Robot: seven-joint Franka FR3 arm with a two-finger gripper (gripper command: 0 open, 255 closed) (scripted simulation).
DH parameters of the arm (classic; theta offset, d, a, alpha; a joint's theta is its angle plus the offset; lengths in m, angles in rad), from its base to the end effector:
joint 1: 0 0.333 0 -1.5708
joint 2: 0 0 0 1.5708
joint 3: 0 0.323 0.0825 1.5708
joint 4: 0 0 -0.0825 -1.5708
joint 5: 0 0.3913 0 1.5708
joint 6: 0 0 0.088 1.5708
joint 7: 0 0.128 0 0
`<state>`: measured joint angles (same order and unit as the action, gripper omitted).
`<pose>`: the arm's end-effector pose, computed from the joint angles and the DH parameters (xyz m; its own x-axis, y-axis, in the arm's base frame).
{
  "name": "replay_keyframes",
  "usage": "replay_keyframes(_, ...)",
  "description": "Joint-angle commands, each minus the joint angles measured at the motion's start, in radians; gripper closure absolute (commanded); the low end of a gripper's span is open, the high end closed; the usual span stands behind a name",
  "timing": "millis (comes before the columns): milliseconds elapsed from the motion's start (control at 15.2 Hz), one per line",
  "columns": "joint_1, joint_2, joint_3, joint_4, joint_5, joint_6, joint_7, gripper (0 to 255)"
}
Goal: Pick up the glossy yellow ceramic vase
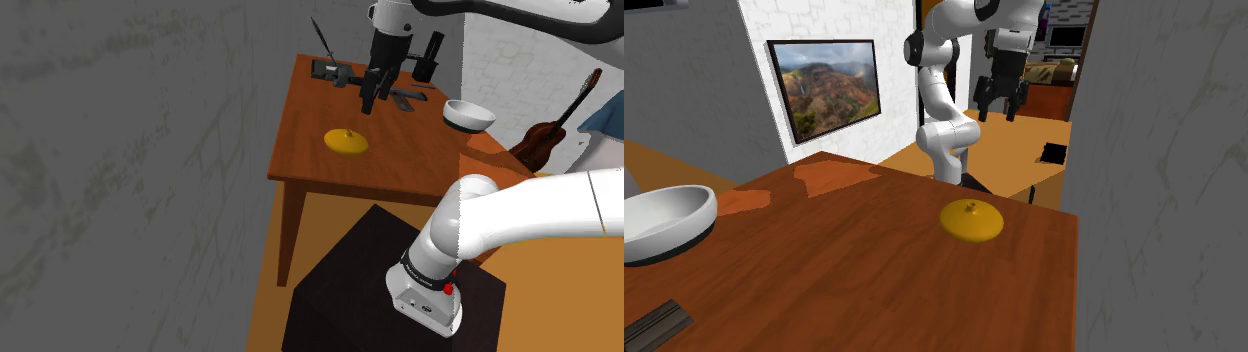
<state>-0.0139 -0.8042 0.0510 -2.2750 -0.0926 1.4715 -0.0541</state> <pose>0.2939 0.0039 0.6104 0.9978 0.0660 -0.0061 0.0662 -0.9895 0.1284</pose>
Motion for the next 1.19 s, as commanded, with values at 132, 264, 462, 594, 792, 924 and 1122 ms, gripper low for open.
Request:
replay_keyframes(132,-0.004,0.023,-0.041,-0.027,-0.015,0.060,-0.043,0)
replay_keyframes(264,-0.008,0.053,-0.081,-0.049,-0.028,0.121,-0.085,0)
replay_keyframes(462,-0.012,0.110,-0.142,-0.070,-0.043,0.212,-0.149,0)
replay_keyframes(594,-0.013,0.155,-0.182,-0.076,-0.048,0.272,-0.192,0)
replay_keyframes(792,-0.012,0.235,-0.241,-0.074,-0.049,0.360,-0.259,0)
replay_keyframes(924,-0.009,0.294,-0.279,-0.064,-0.043,0.416,-0.305,0)
replay_keyframes(1122,-0.007,0.336,-0.304,-0.067,-0.036,0.464,-0.336,0)
